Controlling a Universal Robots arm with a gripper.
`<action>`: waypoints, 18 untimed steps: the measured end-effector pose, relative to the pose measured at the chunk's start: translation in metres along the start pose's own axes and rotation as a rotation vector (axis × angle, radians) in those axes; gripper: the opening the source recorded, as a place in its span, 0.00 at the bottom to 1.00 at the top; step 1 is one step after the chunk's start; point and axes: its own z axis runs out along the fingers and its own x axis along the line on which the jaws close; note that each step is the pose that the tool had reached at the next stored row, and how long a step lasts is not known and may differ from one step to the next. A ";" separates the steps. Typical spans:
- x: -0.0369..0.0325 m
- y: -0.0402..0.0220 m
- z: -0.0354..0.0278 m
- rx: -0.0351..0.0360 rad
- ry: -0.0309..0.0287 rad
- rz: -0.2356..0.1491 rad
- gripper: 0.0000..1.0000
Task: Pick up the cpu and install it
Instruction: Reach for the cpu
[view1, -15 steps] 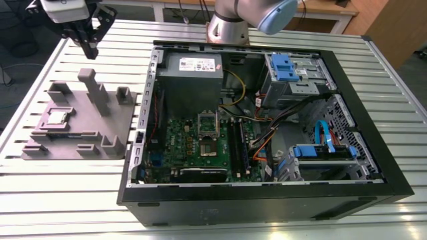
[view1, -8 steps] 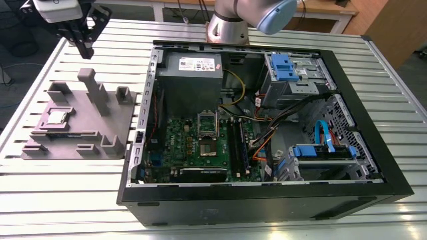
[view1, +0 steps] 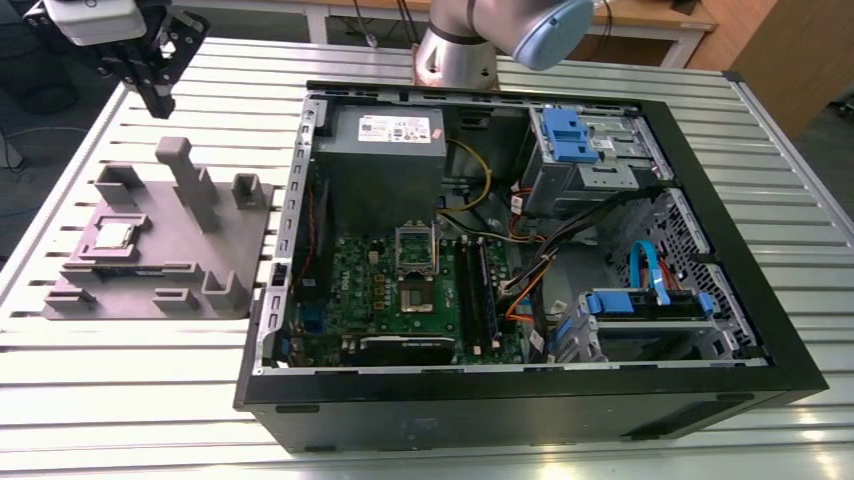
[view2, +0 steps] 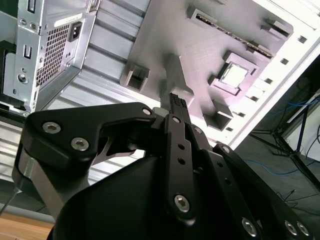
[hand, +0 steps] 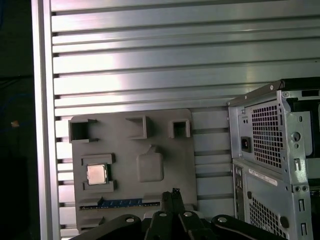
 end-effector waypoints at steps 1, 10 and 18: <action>0.0010 -0.0001 0.0000 0.0001 0.0007 0.000 0.10; 0.0046 -0.0004 0.0001 0.0000 0.0008 0.000 0.10; 0.0104 -0.0008 0.0003 0.0000 0.0008 0.000 0.10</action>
